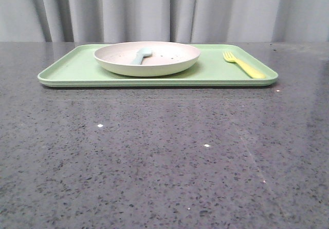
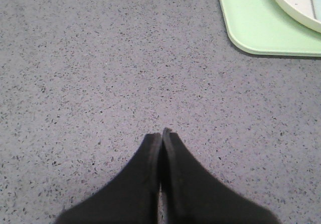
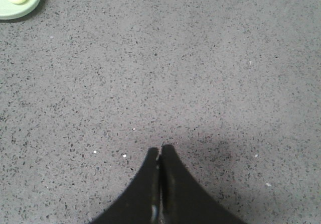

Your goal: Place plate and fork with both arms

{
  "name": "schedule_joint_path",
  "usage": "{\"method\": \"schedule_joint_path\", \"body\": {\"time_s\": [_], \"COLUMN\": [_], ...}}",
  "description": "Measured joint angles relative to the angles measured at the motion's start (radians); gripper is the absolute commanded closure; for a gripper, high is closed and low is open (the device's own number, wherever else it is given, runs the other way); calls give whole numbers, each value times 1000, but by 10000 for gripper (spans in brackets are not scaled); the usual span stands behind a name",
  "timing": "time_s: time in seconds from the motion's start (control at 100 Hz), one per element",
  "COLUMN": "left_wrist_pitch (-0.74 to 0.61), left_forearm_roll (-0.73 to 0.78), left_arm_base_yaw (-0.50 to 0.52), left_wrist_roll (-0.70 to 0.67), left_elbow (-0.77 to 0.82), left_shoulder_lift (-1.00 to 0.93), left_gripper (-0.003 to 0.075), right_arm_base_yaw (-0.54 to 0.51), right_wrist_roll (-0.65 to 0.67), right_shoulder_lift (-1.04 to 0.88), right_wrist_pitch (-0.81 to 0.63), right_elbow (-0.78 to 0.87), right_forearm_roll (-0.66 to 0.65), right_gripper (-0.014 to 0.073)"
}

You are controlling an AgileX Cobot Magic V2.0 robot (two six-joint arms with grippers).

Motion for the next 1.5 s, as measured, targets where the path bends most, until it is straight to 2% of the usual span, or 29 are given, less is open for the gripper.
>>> {"method": "schedule_joint_path", "body": {"time_s": [0.3,0.61,0.92,1.29,1.5], "left_wrist_pitch": [-26,-373,-605,-633,-641], "left_forearm_roll": [0,31,67,73,83], "left_arm_base_yaw": [0,0,0,0,0], "left_wrist_roll": [0,0,0,0,0], "left_elbow": [4,109,318,513,559], "left_shoulder_lift": [0,-24,-220,-496,-508], "left_gripper": [741,741,741,741,741], "right_arm_base_yaw": [0,0,0,0,0], "right_wrist_roll": [0,0,0,0,0], "right_shoulder_lift": [0,0,0,0,0], "right_wrist_pitch": [0,0,0,0,2], "right_elbow": [0,0,0,0,0], "right_forearm_roll": [0,0,0,0,0], "right_gripper": [713,713,713,713,713]}}
